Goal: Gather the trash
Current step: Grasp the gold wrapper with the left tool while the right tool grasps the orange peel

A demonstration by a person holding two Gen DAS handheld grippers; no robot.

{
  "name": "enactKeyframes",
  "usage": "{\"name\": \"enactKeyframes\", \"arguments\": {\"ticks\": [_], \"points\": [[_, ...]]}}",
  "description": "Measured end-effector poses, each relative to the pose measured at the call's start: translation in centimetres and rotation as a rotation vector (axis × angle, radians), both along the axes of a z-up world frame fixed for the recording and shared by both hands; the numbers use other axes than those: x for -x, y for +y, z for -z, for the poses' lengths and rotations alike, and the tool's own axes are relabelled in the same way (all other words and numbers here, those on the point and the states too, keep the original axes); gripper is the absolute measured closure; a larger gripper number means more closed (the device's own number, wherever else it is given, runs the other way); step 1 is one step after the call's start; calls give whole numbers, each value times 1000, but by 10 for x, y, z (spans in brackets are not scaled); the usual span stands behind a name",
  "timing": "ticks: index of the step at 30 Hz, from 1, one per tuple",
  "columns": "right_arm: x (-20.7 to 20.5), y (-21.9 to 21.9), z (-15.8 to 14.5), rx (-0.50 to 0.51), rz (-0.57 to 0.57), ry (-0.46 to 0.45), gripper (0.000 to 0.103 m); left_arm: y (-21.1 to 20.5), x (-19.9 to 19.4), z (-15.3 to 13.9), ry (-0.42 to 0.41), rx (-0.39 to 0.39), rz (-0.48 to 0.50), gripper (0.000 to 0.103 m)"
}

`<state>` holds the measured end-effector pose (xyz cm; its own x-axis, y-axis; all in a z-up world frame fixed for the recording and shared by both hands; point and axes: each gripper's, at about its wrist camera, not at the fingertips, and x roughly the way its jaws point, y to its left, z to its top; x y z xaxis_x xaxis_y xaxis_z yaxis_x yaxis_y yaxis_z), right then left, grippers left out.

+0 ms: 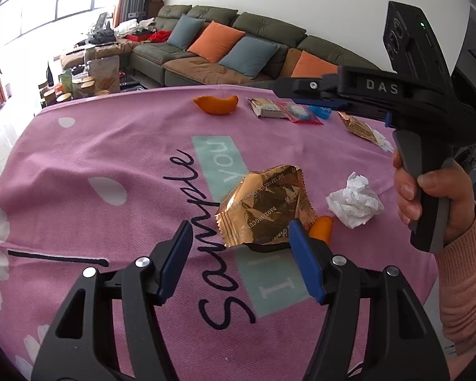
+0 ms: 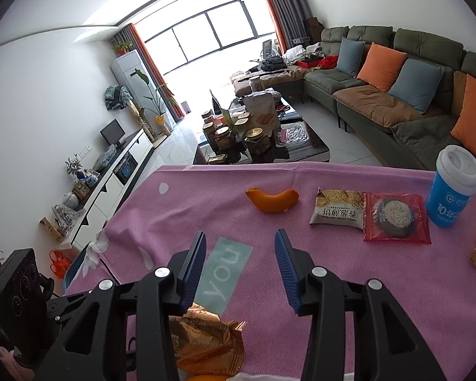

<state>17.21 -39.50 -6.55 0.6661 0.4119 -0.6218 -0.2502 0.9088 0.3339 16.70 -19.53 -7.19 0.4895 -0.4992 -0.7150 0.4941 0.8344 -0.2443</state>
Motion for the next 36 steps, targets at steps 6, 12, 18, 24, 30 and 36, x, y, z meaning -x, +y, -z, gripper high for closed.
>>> {"name": "enactKeyframes", "arguments": {"ticks": [6, 12, 18, 24, 30, 36], "points": [[-41, 3, 9, 26, 6, 66, 57, -2, -17, 9, 67, 41, -3, 49], [-80, 4, 20, 49, 23, 125, 54, -6, -20, 12, 73, 28, 8, 75], [-102, 8, 35, 35, 29, 177, 53, -3, -20, 11, 64, 23, 4, 81], [-111, 11, 43, 31, 30, 201, 50, 2, -20, 13, 60, 23, -2, 81], [-113, 14, 48, 29, 20, 212, 61, 8, -19, 15, 66, 37, -11, 81], [-109, 16, 45, 25, 1, 195, 75, 12, -16, 16, 66, 46, -17, 82]]}}
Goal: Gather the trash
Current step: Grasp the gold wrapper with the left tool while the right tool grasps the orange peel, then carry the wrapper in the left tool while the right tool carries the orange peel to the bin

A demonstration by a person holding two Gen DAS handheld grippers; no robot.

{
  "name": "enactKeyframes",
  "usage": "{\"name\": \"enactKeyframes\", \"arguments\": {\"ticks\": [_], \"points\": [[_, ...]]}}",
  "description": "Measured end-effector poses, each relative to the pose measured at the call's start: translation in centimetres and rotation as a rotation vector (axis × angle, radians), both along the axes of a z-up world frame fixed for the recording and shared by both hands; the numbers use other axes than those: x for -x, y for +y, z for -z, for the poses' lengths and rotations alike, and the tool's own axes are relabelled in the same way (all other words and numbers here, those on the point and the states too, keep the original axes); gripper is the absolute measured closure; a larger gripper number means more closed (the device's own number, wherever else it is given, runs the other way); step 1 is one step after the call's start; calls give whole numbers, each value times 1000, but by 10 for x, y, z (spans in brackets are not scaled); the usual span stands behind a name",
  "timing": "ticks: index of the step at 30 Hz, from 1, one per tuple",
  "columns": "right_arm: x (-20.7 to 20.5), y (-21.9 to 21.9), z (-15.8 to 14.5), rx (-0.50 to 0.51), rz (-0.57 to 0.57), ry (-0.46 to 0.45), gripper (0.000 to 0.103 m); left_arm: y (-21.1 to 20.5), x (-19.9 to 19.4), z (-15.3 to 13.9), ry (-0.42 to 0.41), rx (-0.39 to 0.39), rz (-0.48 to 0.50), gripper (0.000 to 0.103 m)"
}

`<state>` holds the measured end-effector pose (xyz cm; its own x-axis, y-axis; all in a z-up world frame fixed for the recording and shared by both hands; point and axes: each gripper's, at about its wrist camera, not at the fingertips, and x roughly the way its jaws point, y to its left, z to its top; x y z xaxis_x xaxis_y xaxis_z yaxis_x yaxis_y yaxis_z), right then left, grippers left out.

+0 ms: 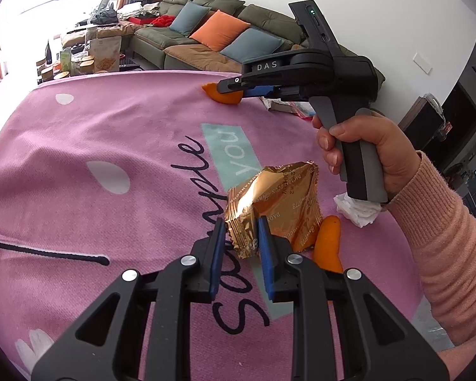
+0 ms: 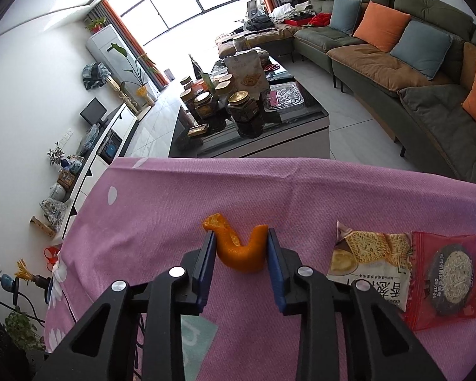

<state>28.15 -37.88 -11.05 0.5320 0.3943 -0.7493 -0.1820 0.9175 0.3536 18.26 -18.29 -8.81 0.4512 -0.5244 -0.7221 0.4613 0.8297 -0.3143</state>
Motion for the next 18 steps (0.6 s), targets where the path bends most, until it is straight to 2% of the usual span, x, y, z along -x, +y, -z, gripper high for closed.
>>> {"name": "enactKeyframes", "arguments": {"ticks": [5, 18], "points": [[11, -1, -9, -12, -8, -28, 77, 5, 1, -3, -12, 16, -4, 84], [68, 4, -63, -33, -56, -208, 77, 42, 30, -27, -80, 52, -70, 89]]}}
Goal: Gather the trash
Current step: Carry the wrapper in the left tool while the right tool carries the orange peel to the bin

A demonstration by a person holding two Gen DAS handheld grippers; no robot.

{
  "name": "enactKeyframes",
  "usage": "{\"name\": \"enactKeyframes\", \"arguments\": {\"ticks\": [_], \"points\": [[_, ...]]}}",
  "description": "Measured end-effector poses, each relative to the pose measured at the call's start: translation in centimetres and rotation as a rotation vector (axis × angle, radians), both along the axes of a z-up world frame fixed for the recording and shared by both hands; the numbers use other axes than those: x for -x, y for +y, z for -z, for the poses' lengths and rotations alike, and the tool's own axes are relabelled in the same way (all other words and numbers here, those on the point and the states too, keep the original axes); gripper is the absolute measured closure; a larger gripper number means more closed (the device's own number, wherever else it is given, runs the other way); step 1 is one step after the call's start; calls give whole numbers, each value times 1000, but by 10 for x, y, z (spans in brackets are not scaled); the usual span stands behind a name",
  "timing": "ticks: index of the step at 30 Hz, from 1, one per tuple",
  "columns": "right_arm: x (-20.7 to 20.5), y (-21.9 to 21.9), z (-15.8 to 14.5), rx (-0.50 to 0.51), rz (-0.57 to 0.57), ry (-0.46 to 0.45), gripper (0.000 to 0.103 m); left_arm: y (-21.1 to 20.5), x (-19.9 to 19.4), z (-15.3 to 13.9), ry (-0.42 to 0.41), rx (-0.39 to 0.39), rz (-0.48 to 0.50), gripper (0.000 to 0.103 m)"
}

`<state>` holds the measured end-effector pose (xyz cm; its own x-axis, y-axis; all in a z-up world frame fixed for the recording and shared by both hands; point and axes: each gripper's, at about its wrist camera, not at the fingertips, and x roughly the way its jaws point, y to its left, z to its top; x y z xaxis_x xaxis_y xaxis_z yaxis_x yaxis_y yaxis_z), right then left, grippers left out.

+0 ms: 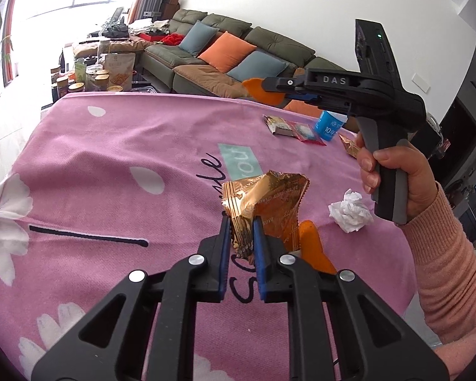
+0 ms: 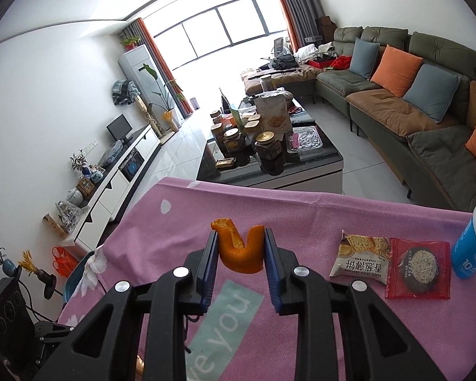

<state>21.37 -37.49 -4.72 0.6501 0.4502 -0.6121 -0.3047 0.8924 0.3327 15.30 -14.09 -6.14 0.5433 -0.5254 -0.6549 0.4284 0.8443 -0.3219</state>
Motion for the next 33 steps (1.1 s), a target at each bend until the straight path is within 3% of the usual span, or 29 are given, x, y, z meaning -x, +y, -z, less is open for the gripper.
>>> {"name": "enactKeyframes", "arguments": {"ticks": [21, 33], "points": [[89, 80, 0, -68, -188, -33, 77, 133, 77, -16, -40, 45, -258, 89], [116, 129, 11, -80, -277, -22, 77, 173, 103, -18, -65, 33, -355, 89]]}}
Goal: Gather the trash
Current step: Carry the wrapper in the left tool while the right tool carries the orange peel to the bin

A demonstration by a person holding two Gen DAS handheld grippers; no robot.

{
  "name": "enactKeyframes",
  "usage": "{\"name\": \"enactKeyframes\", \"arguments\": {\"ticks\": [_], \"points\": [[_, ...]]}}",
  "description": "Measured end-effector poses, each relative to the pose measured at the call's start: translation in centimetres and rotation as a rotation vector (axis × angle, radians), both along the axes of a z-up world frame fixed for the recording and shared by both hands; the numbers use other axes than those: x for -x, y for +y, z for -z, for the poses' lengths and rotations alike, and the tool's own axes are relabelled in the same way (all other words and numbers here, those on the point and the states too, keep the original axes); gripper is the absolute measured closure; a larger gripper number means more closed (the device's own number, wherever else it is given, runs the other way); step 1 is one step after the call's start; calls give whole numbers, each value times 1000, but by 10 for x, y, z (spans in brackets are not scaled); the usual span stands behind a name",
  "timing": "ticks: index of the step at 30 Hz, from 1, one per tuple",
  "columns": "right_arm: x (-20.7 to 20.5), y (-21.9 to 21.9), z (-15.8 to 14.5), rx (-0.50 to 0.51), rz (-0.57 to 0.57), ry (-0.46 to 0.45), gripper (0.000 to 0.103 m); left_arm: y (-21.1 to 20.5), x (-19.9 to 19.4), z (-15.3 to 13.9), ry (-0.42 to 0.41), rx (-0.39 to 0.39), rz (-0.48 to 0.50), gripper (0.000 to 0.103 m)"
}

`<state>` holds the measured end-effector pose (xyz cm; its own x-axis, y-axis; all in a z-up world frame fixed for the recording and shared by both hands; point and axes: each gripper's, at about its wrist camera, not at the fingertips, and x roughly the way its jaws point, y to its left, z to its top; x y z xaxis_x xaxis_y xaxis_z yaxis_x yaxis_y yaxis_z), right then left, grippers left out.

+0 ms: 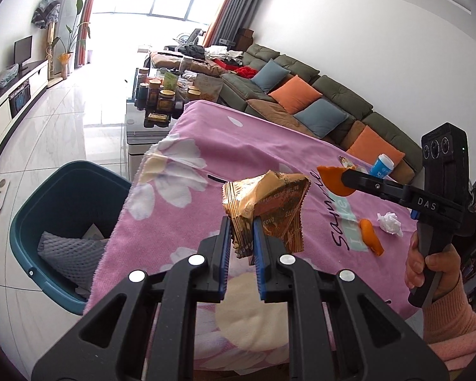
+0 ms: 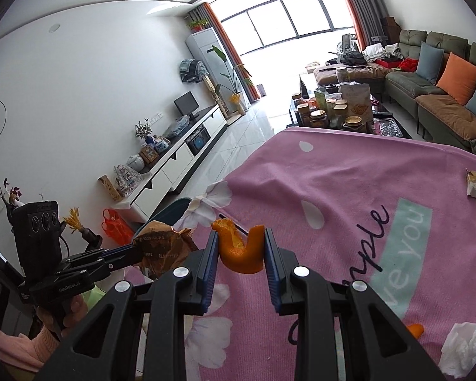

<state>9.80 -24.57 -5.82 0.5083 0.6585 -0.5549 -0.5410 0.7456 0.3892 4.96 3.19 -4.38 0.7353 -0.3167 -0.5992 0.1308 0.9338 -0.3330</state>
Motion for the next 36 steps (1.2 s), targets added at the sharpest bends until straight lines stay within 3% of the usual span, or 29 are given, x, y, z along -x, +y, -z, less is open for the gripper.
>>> {"name": "enactKeyframes", "arguments": {"ticks": [36], "points": [[6, 94, 17, -15, -167, 49, 77, 75, 40, -8, -14, -13, -222, 89]]}}
